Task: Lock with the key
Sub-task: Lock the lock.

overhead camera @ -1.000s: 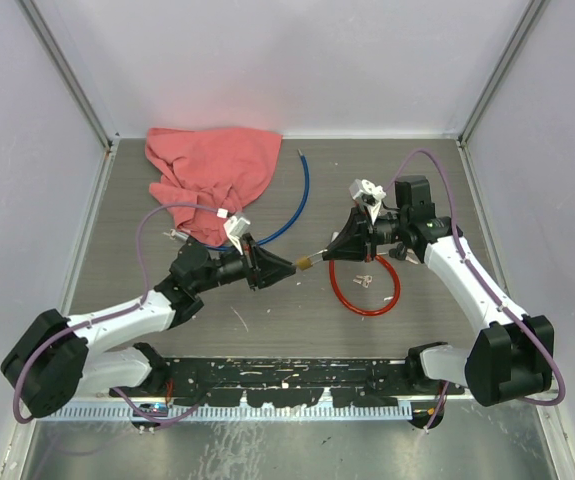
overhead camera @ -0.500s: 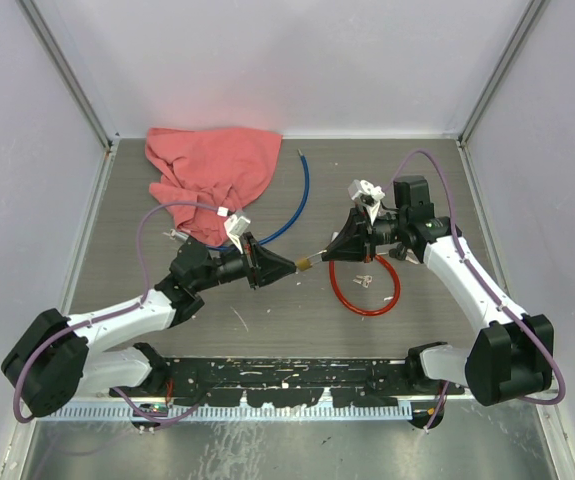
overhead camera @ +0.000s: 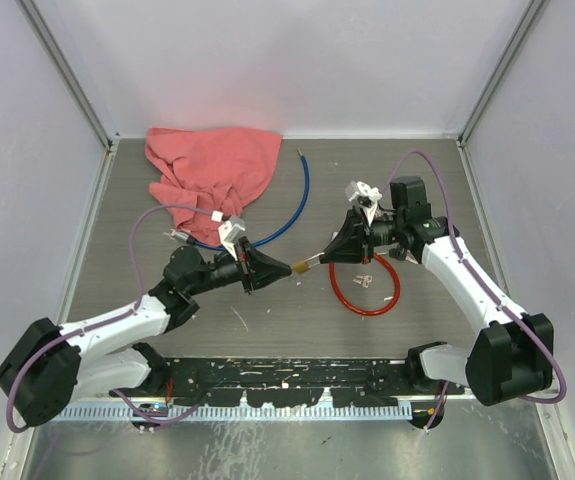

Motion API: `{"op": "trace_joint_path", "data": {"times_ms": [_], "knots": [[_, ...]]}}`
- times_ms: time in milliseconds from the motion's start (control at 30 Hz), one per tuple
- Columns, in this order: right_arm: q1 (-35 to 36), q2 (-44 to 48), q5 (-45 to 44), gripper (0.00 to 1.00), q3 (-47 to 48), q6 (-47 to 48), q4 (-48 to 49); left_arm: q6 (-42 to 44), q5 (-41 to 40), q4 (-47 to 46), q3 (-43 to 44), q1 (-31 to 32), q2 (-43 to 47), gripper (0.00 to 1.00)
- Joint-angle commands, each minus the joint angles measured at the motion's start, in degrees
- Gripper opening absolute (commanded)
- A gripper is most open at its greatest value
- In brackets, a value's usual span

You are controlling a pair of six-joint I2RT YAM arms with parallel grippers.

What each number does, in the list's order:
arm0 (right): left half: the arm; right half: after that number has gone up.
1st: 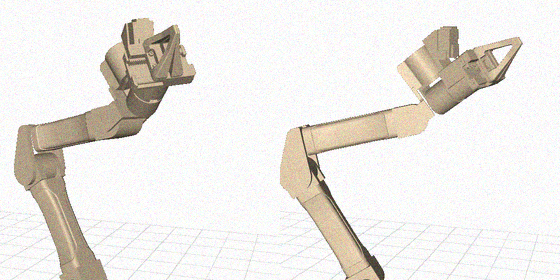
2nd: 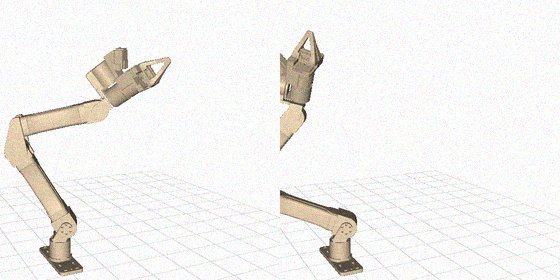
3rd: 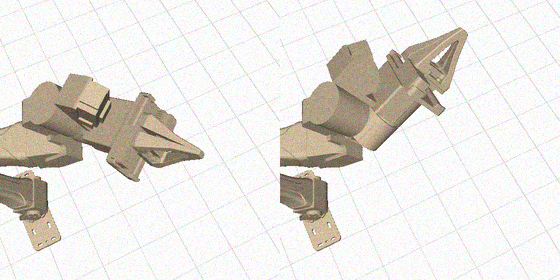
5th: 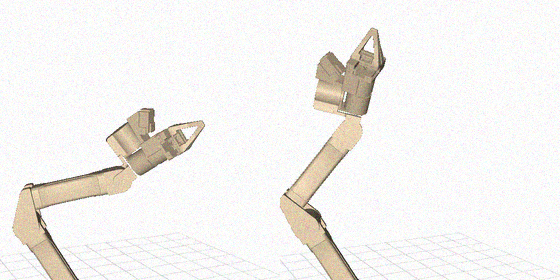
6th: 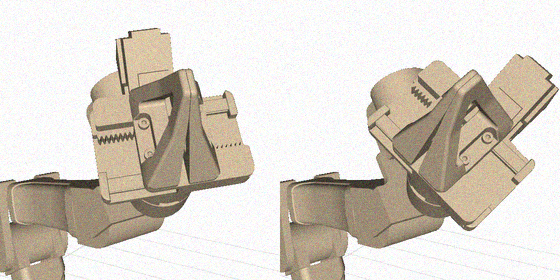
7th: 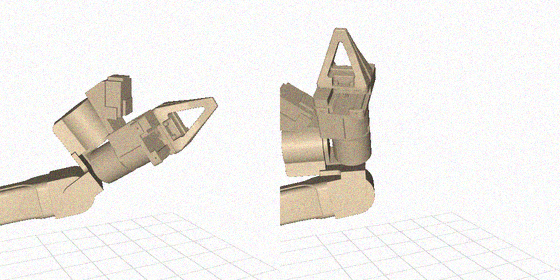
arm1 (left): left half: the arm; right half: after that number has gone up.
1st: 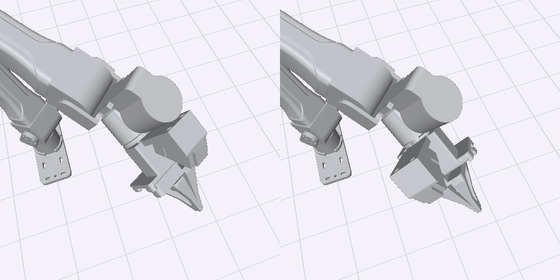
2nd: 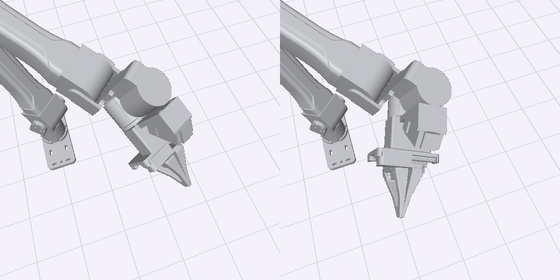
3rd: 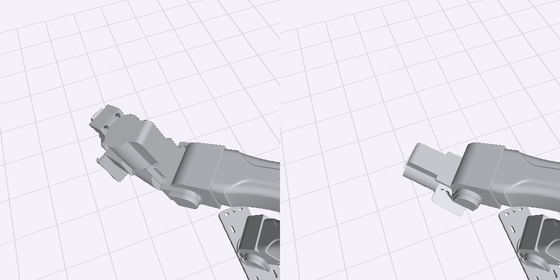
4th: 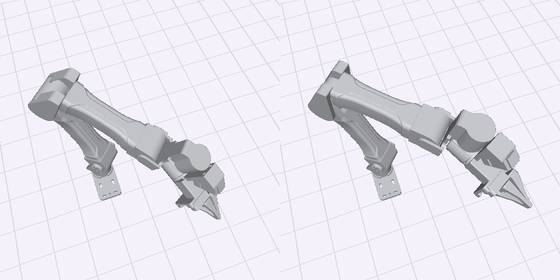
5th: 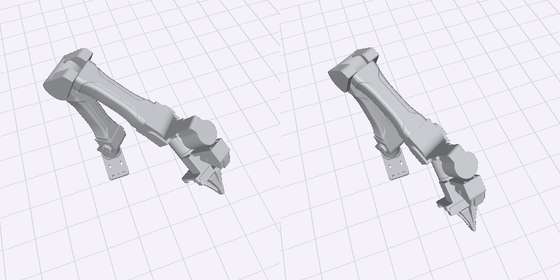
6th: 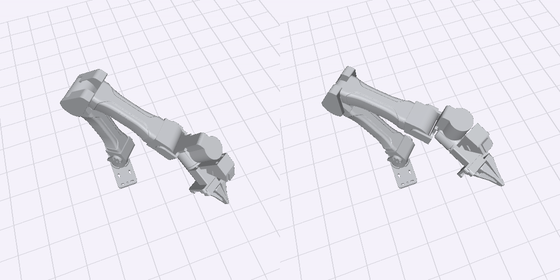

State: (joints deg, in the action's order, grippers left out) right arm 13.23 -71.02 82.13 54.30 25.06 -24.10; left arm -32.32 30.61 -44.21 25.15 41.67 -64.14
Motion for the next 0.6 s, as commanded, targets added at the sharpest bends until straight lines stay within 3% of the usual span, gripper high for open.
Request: {"op": "trace_joint_path", "data": {"times_ms": [0,367,567], "knots": [[-0.4,0.4,1.3,0.01,1.3,-0.5,1.0,3.5,1.9,-1.5,-3.1,-1.7,4.1,0.00],[-0.5,-0.1,0.0,0.01,1.3,-0.5,1.0,4.3,-0.4,3.3,-6.6,-3.1,9.9,0.00],[-0.6,-0.5,-4.7,0.01,1.4,-0.6,1.1,1.3,-3.8,5.9,-7.6,-3.2,8.0,0.00]]}}
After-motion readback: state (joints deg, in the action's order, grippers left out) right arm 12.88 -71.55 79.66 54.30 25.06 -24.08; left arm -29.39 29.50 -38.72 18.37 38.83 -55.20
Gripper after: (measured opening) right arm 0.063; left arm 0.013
